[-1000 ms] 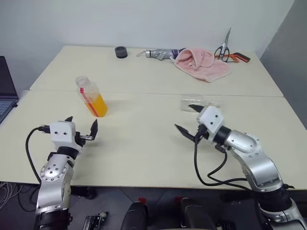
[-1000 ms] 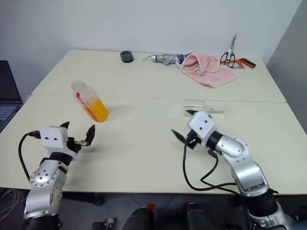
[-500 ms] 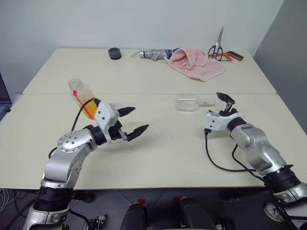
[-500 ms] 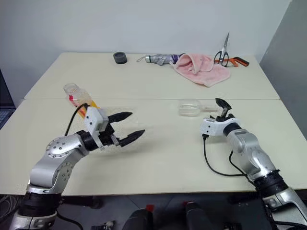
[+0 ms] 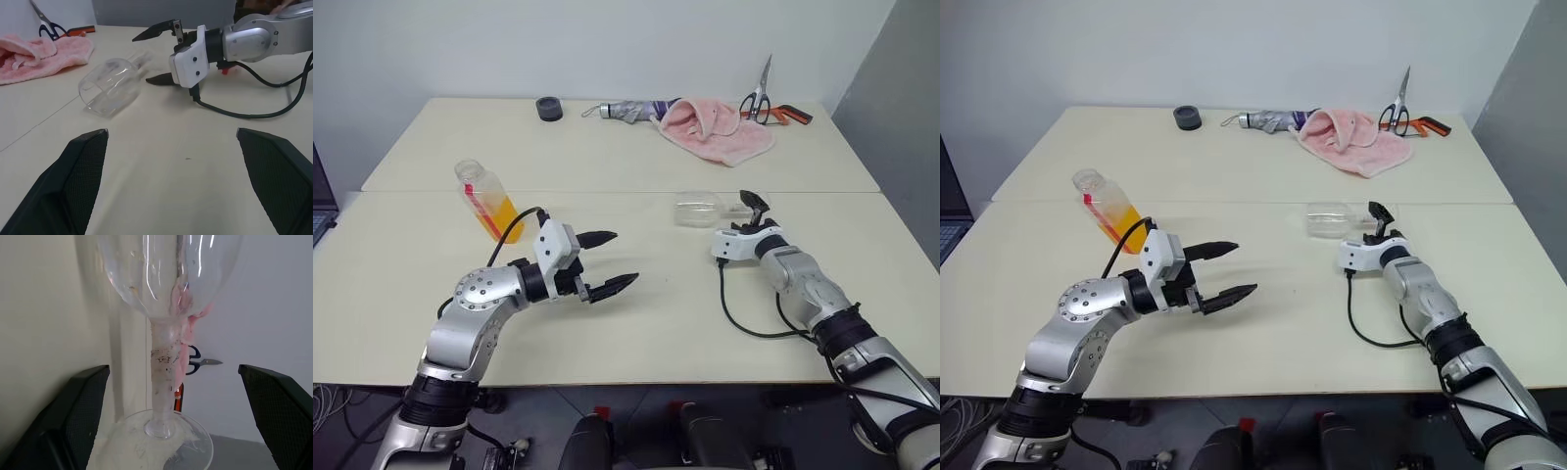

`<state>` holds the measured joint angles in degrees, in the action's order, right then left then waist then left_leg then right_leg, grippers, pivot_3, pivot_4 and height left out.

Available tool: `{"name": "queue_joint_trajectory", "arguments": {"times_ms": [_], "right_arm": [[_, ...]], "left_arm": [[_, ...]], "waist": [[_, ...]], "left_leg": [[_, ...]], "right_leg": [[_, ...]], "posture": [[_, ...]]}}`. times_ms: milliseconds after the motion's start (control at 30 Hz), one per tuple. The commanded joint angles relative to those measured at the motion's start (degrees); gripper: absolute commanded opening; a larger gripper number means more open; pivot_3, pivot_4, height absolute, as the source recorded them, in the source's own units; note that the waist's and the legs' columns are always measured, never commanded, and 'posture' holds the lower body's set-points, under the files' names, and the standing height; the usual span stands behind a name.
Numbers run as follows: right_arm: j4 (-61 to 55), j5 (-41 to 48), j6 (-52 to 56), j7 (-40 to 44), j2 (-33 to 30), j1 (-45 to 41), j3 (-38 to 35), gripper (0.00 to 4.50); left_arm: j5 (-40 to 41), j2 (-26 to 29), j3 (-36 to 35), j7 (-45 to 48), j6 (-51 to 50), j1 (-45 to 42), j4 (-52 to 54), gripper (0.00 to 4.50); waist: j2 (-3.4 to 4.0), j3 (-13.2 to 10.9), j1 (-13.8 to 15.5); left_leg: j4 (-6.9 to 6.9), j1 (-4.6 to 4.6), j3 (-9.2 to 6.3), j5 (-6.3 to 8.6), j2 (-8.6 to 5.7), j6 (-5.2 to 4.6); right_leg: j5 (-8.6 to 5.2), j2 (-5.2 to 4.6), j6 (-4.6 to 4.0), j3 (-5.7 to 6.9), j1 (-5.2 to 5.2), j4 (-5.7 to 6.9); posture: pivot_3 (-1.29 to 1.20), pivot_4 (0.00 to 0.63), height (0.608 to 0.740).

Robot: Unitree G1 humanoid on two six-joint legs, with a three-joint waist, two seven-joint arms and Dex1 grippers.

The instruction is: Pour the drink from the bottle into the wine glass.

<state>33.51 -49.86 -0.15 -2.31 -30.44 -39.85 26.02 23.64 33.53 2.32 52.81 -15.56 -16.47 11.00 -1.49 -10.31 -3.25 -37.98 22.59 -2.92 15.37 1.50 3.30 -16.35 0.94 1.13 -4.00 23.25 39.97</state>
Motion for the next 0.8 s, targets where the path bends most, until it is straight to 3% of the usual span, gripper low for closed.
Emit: {"name": "queue_joint_trajectory", "arguments": {"times_ms": [33,67,167,533,700,800], "right_arm": [[5.9,-1.1,-1.2,-3.4,0.6,-3.0,1.0,4.50],[7.8,-1.3,-1.6,-4.2,0.9,-3.8,1.3,4.50],[12.4,-1.2,-2.6,-5.8,2.0,-6.0,2.0,3.95],[17.6,1.3,-6.1,-6.0,4.3,-9.2,2.1,0.11],[11.1,10.7,-10.2,-1.8,6.7,-7.3,-3.1,0.08],[4.6,26.3,-14.0,6.9,14.4,-3.9,-9.5,0.08]], "left_arm": [[-0.5,-0.5,-0.1,-0.1,1.2,-0.7,1.0,4.49],[-0.6,-0.7,-0.1,-0.2,1.2,-0.8,1.0,4.49],[-0.9,-1.2,-0.1,-0.6,0.9,-1.0,1.3,4.50],[-1.0,-2.4,-1.1,-3.6,-0.3,-2.1,2.8,4.50],[0.3,-1.6,-3.4,-5.2,-2.1,-0.5,4.1,4.50],[2.9,-0.3,-6.9,-5.8,-5.2,0.4,5.1,4.50]], "waist": [[0.00,0.0,0.0],[0.00,0.0,0.0],[-0.01,0.0,0.0],[-0.09,0.1,-0.5],[-0.09,0.1,-1.0],[-0.09,0.1,-1.9]], "left_leg": [[0.00,0.00,-0.02,0.00,0.01,0.00],[0.00,0.00,0.00,0.00,0.00,0.00],[-0.02,-0.04,0.00,0.00,0.00,0.00],[-0.02,-0.14,0.03,0.00,0.07,0.00],[0.01,-0.13,0.02,0.00,0.08,0.00],[0.05,-0.09,-0.01,0.01,0.17,-0.01]], "right_leg": [[0.00,0.00,0.00,0.00,0.00,0.00],[0.00,0.00,0.00,0.00,0.00,0.01],[0.00,0.00,0.00,-0.01,-0.03,0.01],[0.01,0.00,-0.01,-0.07,-0.07,0.05],[0.01,0.00,-0.01,-0.07,-0.06,0.05],[0.01,-0.01,-0.02,-0.06,-0.03,0.03]], "posture": [[0.00,0.150,0.740],[0.00,0.150,0.740],[0.00,0.150,0.740],[0.00,0.150,0.740],[0.00,0.150,0.740],[0.00,0.150,0.740]]}}
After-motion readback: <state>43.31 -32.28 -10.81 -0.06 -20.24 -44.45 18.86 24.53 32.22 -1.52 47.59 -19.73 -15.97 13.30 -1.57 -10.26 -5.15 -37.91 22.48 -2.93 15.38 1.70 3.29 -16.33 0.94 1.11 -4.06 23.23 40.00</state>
